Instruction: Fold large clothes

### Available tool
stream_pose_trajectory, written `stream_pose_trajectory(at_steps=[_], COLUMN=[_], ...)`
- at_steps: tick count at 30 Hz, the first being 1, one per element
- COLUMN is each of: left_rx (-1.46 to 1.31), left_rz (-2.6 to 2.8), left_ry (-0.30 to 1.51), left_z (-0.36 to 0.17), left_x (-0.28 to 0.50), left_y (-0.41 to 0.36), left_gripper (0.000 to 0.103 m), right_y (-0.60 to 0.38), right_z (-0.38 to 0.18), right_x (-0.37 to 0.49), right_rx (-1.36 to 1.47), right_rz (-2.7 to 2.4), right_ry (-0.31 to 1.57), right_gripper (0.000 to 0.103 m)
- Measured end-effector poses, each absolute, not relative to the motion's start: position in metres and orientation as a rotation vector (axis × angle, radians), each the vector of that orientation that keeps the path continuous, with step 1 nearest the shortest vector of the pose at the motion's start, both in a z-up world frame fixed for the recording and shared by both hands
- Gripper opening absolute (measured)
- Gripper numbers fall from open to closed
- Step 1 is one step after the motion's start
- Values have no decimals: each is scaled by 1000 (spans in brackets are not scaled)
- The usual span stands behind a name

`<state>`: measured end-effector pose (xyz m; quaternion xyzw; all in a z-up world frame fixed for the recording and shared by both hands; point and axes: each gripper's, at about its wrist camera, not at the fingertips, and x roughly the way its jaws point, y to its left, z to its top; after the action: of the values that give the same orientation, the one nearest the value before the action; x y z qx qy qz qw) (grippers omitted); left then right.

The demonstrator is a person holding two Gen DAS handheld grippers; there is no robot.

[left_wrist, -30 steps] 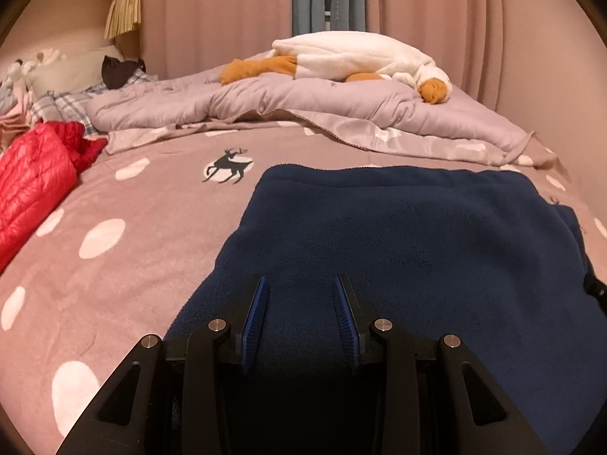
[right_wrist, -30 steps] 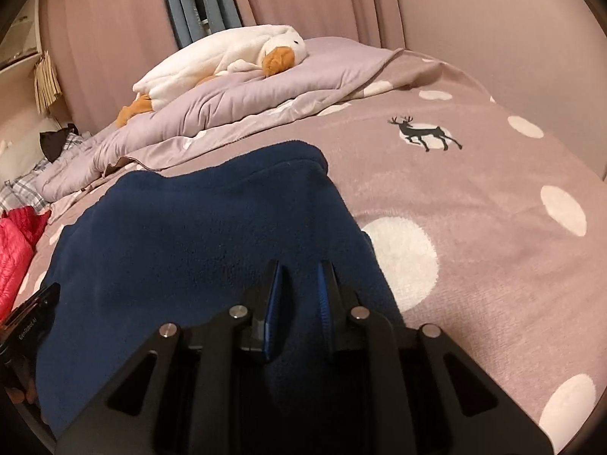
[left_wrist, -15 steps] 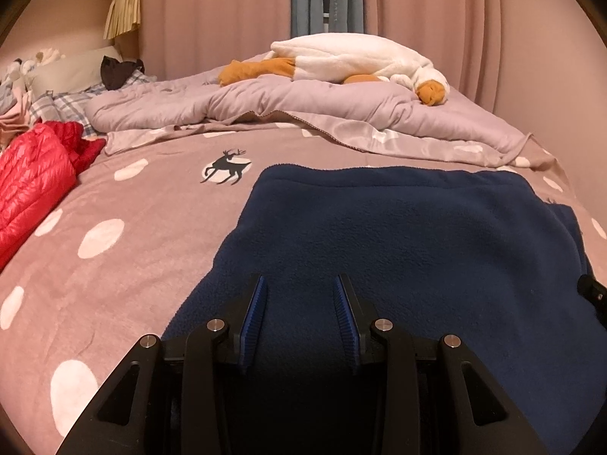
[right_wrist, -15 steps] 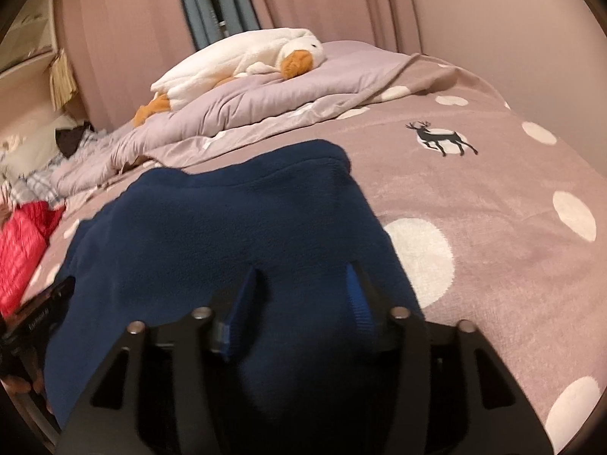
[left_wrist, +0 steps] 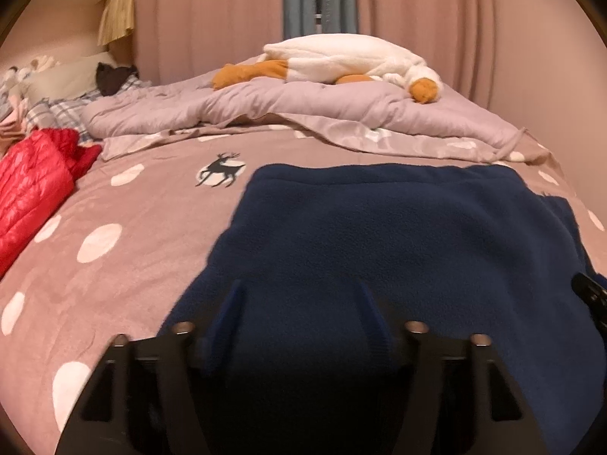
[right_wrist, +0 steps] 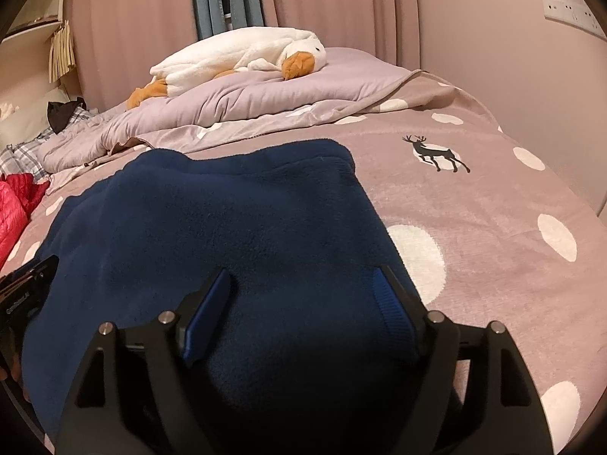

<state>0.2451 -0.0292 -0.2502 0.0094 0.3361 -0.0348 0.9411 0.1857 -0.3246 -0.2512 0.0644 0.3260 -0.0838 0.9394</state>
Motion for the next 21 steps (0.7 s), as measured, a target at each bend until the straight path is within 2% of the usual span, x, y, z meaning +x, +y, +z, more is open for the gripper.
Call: stream_pose_trajectory(at_steps=[2, 4, 11, 16, 18, 19, 21], left_rx=[47, 75, 31, -108, -188, -195, -205], left_rz=[-82, -72, -87, -78, -66, -74, -135], left_ry=[675, 667, 676, 639, 647, 660, 694], left_z=[-249, -249, -247, -234, -229, -228, -225], left_x=[242, 239, 240, 227, 221, 219, 213], left_y=[-35, -39, -32, -11, 3, 7, 18], left_gripper=[85, 87, 88, 88, 88, 90, 94], right_y=[-323, -322, -321, -327, -332, -336, -346], right_z=[-251, -252, -250, -243, -239, -238, -238], right_x=[186, 186, 184, 172, 163, 158, 148], right_rx=[123, 118, 129, 190, 239, 261, 296], right_rz=[-177, -179, -170, -158, -181, -208, -234], right_ry=[669, 671, 663, 621, 610, 611, 611], right_gripper=[79, 79, 81, 81, 90, 101, 103])
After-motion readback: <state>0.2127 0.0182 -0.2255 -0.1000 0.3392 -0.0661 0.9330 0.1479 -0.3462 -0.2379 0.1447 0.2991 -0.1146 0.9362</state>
